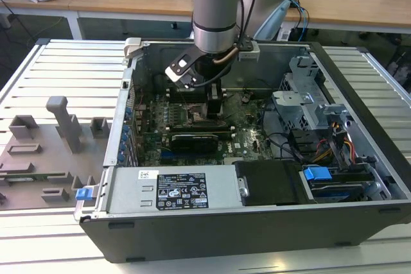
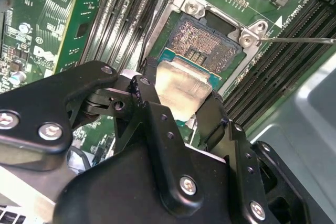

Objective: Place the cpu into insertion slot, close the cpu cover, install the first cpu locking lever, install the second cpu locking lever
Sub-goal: 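Place the cpu into insertion slot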

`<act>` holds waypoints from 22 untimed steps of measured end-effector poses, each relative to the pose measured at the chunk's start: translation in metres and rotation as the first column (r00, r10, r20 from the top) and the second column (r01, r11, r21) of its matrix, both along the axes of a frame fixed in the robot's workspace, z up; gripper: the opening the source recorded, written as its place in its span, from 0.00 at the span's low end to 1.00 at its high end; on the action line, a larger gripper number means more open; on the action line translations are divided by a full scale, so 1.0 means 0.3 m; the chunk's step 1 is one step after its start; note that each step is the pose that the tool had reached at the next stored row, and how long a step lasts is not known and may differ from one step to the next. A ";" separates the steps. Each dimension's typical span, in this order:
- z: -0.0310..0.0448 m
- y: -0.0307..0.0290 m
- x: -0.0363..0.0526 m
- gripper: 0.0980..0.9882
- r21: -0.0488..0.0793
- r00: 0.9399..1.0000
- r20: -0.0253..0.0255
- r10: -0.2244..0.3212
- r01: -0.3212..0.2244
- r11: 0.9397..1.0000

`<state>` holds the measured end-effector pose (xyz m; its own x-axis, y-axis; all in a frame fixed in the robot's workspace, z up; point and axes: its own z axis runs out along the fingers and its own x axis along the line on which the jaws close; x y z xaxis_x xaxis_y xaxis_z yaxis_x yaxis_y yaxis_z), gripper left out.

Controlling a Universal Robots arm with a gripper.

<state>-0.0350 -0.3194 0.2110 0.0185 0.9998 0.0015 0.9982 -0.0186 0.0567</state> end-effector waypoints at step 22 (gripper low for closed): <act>-0.045 0.024 -0.073 0.50 0.000 1.000 0.005 0.006 -0.006 1.000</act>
<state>-0.0569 -0.3122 0.1975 0.0123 0.9999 0.0016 0.9980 -0.0123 0.0619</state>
